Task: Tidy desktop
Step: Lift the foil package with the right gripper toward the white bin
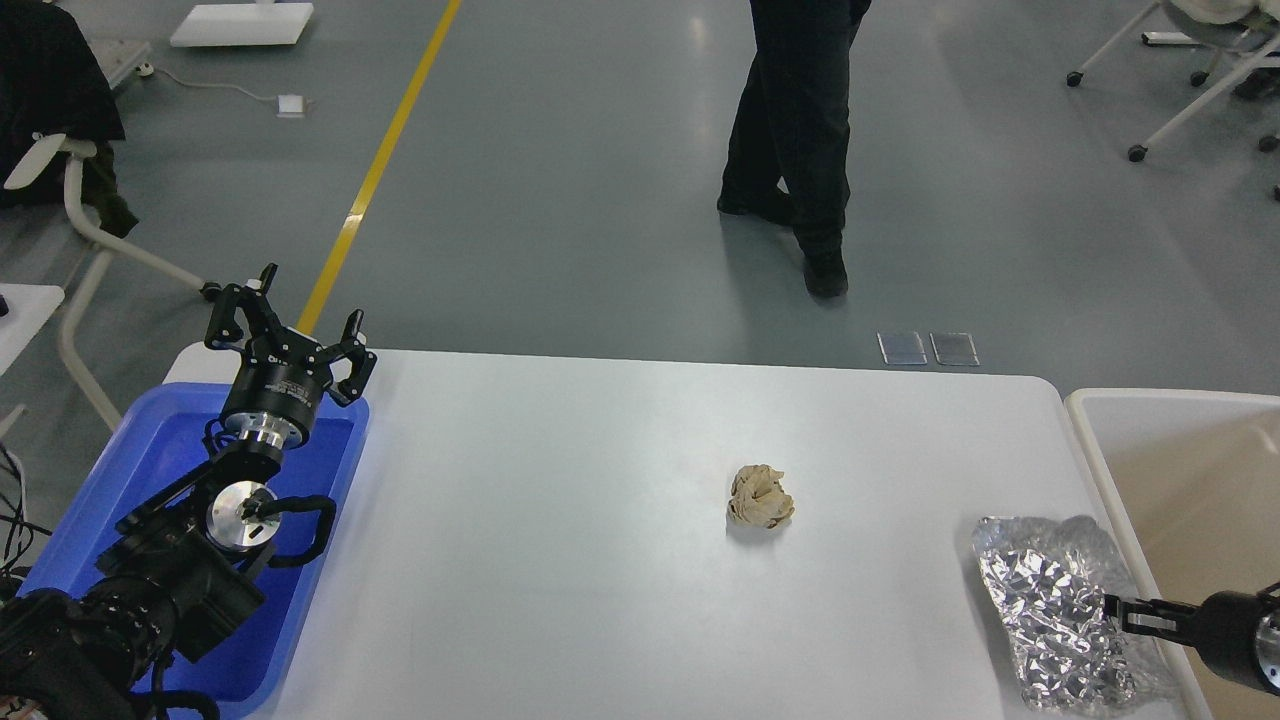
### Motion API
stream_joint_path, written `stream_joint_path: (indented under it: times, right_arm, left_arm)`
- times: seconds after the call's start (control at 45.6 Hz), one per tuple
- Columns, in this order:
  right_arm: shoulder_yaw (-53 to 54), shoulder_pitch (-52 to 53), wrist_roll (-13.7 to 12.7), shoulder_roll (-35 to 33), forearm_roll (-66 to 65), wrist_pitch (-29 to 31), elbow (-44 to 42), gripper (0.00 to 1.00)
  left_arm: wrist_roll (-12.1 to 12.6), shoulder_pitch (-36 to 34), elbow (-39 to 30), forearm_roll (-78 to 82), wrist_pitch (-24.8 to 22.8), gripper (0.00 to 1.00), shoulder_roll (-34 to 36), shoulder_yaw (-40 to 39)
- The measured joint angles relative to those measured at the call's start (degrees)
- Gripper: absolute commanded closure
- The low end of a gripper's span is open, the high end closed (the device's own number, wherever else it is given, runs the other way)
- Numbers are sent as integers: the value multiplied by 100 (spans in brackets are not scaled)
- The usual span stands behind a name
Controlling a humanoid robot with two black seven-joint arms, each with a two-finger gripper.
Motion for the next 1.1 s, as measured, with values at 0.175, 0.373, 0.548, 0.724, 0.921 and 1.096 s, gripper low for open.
stream_joint_path:
  times: [0.175, 0.373, 0.548, 0.724, 0.921, 1.096]
  right_arm:
    - [65, 411, 72, -721, 146, 36, 979, 100]
    - [106, 1056, 149, -1633, 231, 260, 2145, 100]
    - [118, 1720, 192, -2366, 325, 665, 2905, 100]
    - [129, 2401, 208, -2920, 429, 1268, 3223, 100]
    - [134, 2984, 206, -3266, 764, 1826, 3229, 100]
    - [79, 3193, 165, -3238, 1238, 2060, 2702, 100]
  left_arm:
    - [0, 0, -1, 0, 0, 0, -2, 0]
    - [0, 0, -1, 0, 0, 0, -1, 0]
    - [0, 0, 0, 0, 0, 0, 0, 0]
    - [0, 1, -1, 0, 0, 0, 1, 0]
    - [0, 1, -1, 0, 0, 0, 1, 0]
    - [0, 0, -1, 0, 0, 0, -1, 0]
